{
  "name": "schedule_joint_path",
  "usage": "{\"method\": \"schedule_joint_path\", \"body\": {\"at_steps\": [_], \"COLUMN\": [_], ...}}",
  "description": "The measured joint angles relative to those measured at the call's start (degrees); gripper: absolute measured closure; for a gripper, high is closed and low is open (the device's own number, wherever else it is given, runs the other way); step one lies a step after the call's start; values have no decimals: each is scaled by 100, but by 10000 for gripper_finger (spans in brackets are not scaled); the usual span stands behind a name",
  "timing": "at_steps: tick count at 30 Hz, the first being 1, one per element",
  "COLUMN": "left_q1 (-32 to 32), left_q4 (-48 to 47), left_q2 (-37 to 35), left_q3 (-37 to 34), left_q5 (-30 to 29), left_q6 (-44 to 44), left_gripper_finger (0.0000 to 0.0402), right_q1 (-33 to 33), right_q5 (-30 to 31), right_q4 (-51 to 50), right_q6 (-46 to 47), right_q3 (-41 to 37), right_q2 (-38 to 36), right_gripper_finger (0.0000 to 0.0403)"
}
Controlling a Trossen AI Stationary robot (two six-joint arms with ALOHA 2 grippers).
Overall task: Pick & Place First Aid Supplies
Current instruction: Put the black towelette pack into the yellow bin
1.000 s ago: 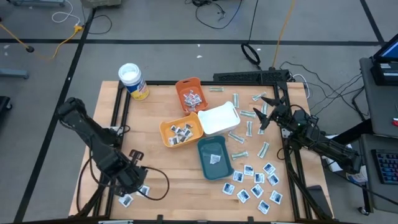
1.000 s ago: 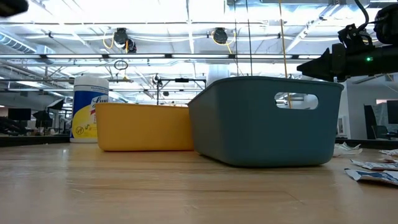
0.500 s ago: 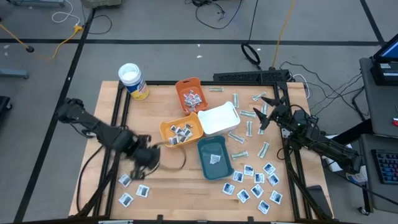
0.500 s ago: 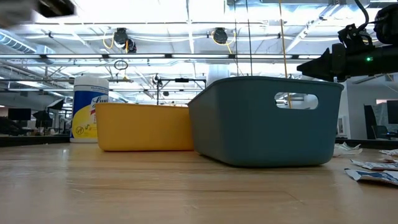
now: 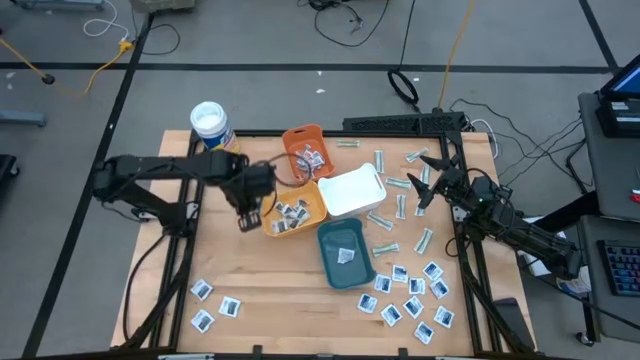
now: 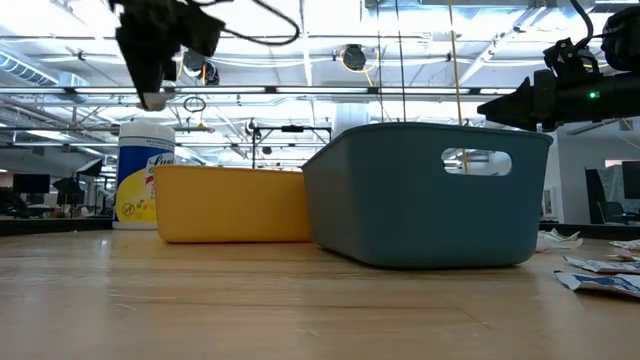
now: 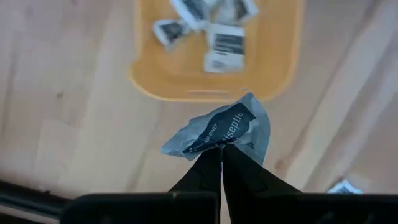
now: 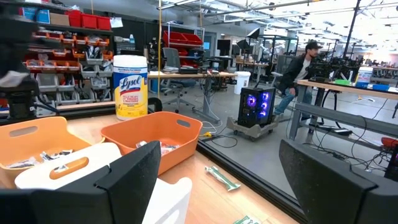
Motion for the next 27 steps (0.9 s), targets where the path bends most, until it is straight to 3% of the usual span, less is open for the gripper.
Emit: {"method": "schedule_joint_path", "body": {"at_steps": [6,22,27], "left_q1": [437,454,454], "left_q4": [341,1880,2006], "left_q2": [288,2381,2500], "left_q3": [-1,-2,-2], "left_q5": [12,75,86], "left_q6": [26,-152,-102], "left_gripper_finger": [400,399,373], "right_q1": [0,0,2], "right_q5": [0,0,-1], "right_q4": [1,1,1], "right_q6": [0,1,0], "right_q3": [0,0,0], "right_q2": [0,2,2], "right_gripper_finger": [80,80,80]}}
